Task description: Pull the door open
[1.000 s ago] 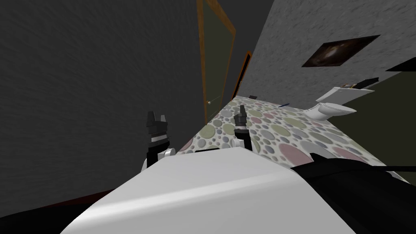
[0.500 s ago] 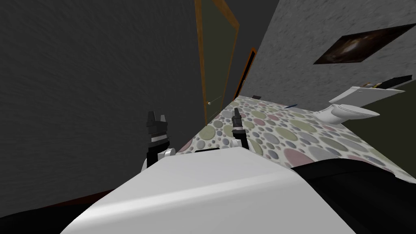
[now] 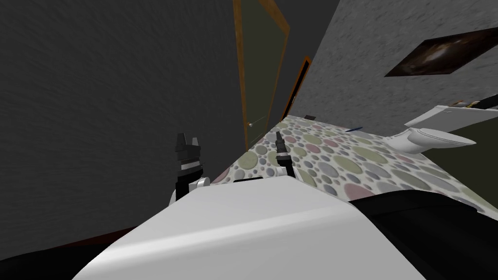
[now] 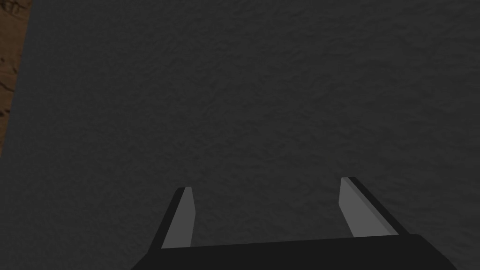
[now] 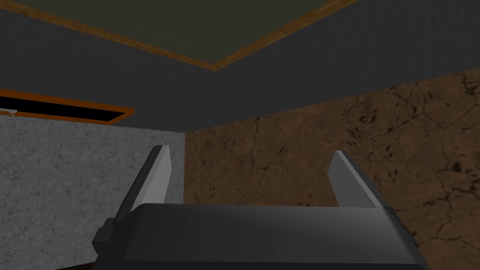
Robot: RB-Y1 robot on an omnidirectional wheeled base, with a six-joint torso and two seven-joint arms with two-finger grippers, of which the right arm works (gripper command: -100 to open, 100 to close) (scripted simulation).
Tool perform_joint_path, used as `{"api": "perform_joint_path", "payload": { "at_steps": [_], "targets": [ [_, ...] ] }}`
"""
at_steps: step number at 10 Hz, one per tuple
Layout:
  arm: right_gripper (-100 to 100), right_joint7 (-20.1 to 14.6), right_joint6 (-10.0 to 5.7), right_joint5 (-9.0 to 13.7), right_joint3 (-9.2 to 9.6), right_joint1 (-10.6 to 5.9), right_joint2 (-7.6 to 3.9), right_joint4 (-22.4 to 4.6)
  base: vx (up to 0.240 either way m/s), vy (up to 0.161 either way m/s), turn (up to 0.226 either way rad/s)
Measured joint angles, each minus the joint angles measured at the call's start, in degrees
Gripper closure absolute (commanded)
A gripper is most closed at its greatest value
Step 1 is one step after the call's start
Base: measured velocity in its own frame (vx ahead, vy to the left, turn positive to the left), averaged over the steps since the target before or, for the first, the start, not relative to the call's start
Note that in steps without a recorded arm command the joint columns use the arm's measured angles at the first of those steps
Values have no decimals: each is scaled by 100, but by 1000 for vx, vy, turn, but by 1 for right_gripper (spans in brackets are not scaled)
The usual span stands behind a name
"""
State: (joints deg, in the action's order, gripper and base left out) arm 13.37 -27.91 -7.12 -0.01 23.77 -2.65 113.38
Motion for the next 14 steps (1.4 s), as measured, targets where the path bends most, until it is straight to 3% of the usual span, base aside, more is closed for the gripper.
{"api": "perform_joint_path", "payload": {
  "at_steps": [3,5,14],
  "targets": [
    [-100,335,-220,-149,27,-119,-86,-477,102,-95,82],
    [-100,514,-250,-234,47,-164,-151,-626,86,-83,55],
    [-100,1375,-704,-622,100,-526,-331,-1811,76,-77,65]
  ]
}}
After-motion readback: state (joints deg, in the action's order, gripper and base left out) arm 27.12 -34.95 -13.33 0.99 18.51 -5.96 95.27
